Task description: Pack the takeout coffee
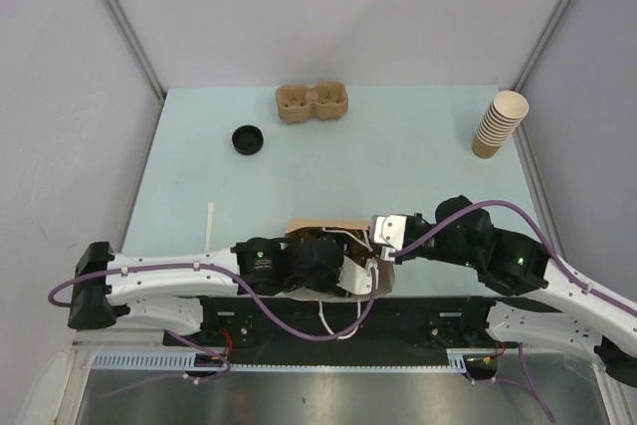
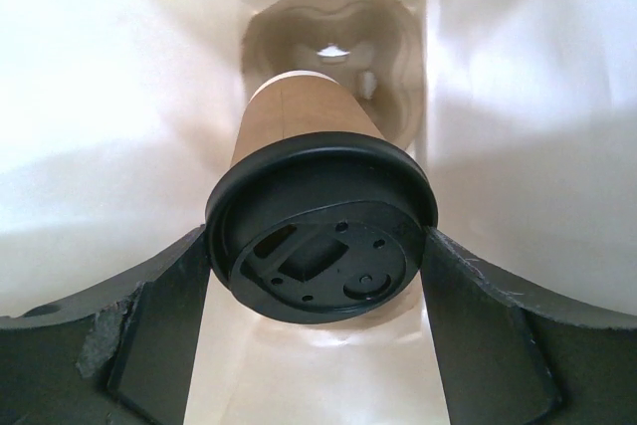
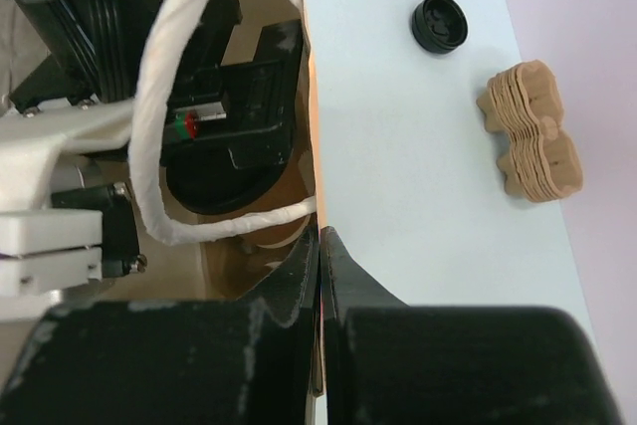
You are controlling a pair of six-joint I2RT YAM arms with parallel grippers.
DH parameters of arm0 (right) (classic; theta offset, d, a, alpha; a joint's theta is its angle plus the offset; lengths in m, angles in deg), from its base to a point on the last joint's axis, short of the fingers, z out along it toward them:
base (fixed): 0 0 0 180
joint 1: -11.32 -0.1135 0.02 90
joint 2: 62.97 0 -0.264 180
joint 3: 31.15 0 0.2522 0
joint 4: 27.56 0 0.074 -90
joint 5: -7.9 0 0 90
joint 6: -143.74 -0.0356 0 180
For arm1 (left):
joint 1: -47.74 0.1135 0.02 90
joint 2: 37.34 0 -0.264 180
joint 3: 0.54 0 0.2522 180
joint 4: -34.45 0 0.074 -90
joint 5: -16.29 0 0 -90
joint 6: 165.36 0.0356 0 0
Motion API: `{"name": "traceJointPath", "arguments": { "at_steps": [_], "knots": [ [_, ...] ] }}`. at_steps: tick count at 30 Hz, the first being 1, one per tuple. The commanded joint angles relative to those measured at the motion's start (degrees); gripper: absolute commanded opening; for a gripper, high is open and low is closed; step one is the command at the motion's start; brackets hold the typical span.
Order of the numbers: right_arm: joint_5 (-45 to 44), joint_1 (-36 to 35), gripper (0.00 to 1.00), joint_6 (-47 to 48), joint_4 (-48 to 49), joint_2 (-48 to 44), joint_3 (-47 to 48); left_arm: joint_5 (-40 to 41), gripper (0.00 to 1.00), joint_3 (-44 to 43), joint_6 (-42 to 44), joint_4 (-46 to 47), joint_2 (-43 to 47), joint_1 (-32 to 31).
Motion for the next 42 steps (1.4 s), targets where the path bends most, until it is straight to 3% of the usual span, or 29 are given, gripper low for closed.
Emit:
{"name": "traceJointPath", "arguments": {
  "at_steps": [1, 5, 26, 34, 42],
  "knots": [
    [-0.75, 0.08, 0.0, 0.9, 2.97, -0.35, 1.23, -1.04, 0.07, -4.18, -0.74, 0.17, 3.22, -0.23],
    [-0.57, -0.18, 0.0, 1.34, 3.14, -0.09, 1.23, -3.24, 0.06, -6.03, -0.39, 0.53, 2.44, -0.32],
    [-4.53, -3.96, 0.0, 7.23, 4.11, 0.7, 1.31, 3.78, 0.04, -12.09, -1.09, -24.69, -3.63, -0.5],
    [-5.23, -5.02, 0.0, 6.53, 4.11, 1.05, 1.4, 11.42, 0.03, -12.72, -2.32, -24.78, -6.26, -0.85],
    [-4.18, -4.93, 0.0, 4.16, 3.76, 1.05, 1.93, 13.8, 0.02, -8.94, -1.27, -20.31, -5.3, -0.76]
  ]
}}
